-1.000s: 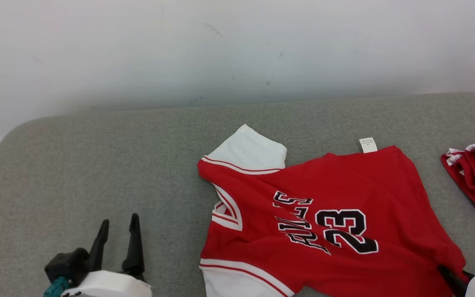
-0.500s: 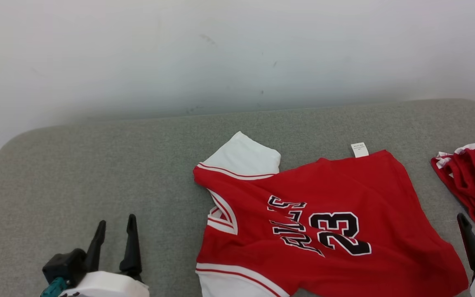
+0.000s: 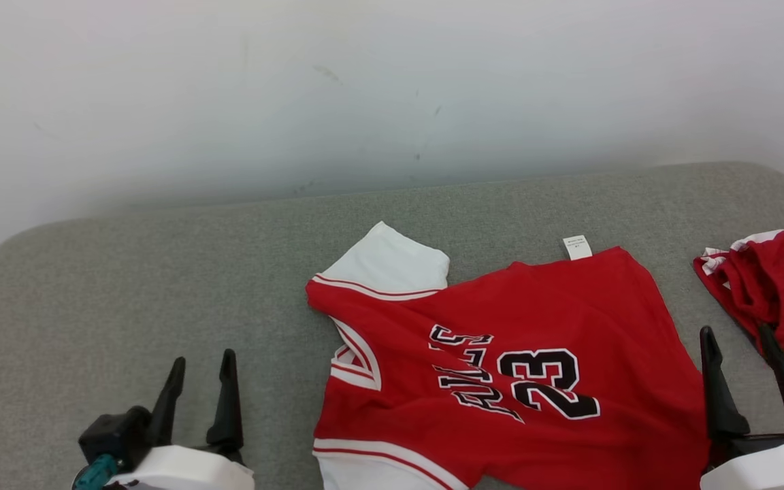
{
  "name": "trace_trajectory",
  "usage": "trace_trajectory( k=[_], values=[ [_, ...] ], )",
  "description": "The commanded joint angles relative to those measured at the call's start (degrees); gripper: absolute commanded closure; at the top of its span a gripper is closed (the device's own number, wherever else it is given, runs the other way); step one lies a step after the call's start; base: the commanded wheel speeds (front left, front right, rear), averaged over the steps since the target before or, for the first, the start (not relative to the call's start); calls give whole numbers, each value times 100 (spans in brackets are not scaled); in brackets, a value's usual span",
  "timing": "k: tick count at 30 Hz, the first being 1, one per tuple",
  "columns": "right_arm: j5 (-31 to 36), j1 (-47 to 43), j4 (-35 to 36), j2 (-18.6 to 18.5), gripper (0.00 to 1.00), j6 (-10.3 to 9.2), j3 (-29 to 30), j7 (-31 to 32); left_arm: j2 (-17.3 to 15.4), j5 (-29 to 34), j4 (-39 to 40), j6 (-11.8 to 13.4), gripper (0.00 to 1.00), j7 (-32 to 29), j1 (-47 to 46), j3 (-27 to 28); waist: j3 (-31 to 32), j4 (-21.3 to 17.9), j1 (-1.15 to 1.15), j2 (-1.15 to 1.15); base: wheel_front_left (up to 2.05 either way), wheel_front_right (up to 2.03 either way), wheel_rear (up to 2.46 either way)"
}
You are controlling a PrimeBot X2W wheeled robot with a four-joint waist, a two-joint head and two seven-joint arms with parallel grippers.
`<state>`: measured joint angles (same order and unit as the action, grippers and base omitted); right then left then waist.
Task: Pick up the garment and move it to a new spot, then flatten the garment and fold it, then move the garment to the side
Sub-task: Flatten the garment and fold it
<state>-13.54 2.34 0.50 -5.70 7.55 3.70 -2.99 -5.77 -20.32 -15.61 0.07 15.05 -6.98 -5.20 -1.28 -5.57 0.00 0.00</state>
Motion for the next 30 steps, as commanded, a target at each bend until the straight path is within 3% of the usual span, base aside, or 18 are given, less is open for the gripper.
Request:
trace_trajectory(
  k=[1, 10, 19, 26, 30],
  values=[
    [-32, -31, -74, -1, 0, -14, -19, -61, -23, 1, 25, 7, 0, -18, 23, 1, -3, -4, 0, 0, 0, 0, 0],
    [-168, 207, -525, -130, 0, -15, -71, -332, -28, -102, 345, -348, 0, -309, -75, -374, -25, -6, 0, 0, 0, 0, 0],
    [-202, 372, -656, -165, 0, -15, -76, -376, -189, -350, 500, -520, 0, -1810, -367, -800, -219, -122, 0, 0, 0, 0, 0],
    [-205, 477, -777, -71, 0, -15, -95, -516, -291, -494, 133, -523, 0, -2892, -623, -1004, -361, -401, 0, 0, 0, 0, 0],
    [-206, 505, -877, -32, 0, -15, -101, -570, -365, -557, -127, -399, 0, -3348, -719, -988, -429, -532, 0, 0, 0, 0, 0]
  ],
)
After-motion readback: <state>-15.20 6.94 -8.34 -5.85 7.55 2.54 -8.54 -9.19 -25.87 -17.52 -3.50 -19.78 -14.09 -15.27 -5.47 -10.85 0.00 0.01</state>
